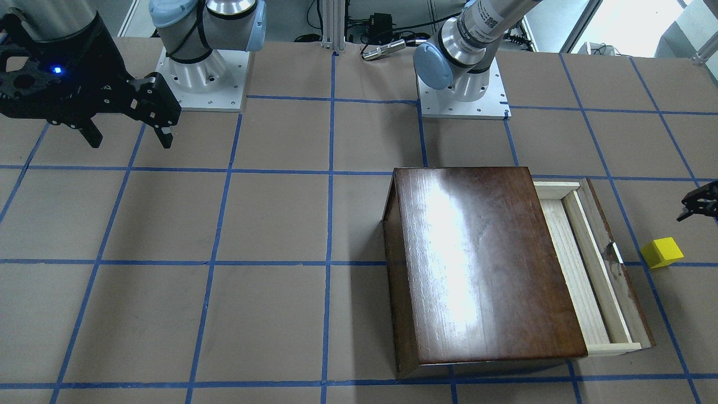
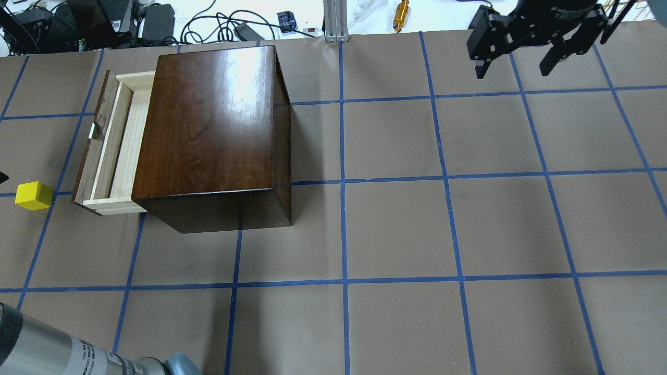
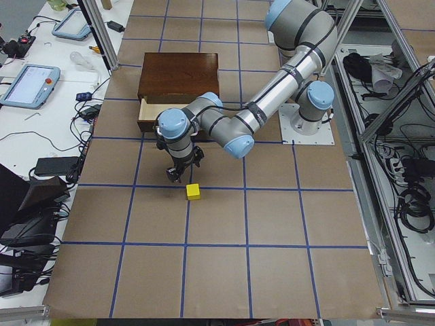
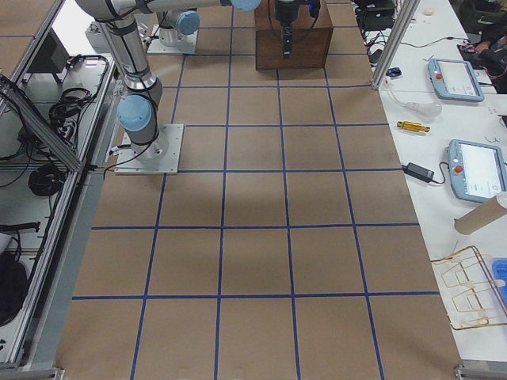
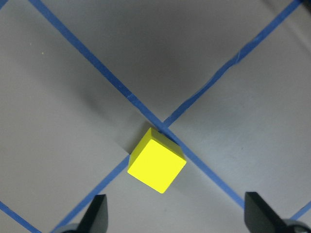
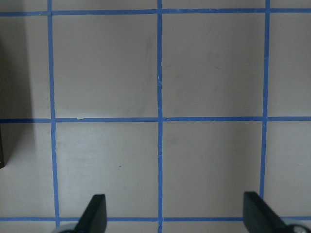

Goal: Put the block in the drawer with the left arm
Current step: 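Release the handle and move the left gripper above the yellow cube, then lower the left gripper and grasp the yellow cube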

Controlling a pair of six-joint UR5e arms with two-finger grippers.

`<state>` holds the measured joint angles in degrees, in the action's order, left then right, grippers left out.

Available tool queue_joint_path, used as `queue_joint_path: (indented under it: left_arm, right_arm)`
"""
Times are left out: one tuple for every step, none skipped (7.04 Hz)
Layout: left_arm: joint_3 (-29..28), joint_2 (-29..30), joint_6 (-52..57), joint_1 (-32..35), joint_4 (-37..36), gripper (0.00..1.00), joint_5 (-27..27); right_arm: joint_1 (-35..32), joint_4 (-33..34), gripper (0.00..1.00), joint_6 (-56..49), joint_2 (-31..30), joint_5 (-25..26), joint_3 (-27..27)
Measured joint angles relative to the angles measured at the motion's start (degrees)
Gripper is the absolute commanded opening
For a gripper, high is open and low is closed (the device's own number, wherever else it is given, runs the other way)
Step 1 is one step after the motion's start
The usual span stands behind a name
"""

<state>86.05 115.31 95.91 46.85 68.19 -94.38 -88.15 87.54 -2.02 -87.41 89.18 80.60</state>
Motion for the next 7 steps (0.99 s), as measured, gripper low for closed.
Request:
queue_joint_path:
  left_arm:
    - [1.66, 0.43, 7.04, -0.09, -2.35, 1.00, -0.05]
    - [3.43, 0.81, 13.70, -0.20, -4.48, 1.00, -0.06]
    - [4.78, 1.09, 18.69, -0.31, -6.83, 1.00, 0.00]
    - [5.48, 1.54, 22.44, -0.47, -8.37, 1.00, 0.16]
    - [5.73, 2.21, 24.69, -0.97, -9.04, 1.00, 0.77]
    - [5.80, 2.98, 26.07, -1.79, -9.28, 1.00, 1.85]
    - [5.87, 3.64, 27.01, -2.42, -9.33, 1.00, 2.60]
  right_arm:
    - [0.00, 0.00, 1.00, 0.00, -0.03, -0.01, 0.00]
    - [0.01, 0.00, 1.00, 0.00, -0.03, 0.00, 0.00]
    - [0.02, 0.00, 1.00, 0.00, -0.04, 0.02, 0.00]
    - [0.04, 0.00, 1.00, 0.00, -0.04, 0.01, 0.00]
    - [0.05, 0.00, 1.00, 0.00, -0.04, -0.01, 0.00]
    - [0.03, 0.00, 1.00, 0.00, -0.04, 0.00, 0.00]
    - [0.01, 0.00, 1.00, 0.00, -0.03, 0.02, 0.00]
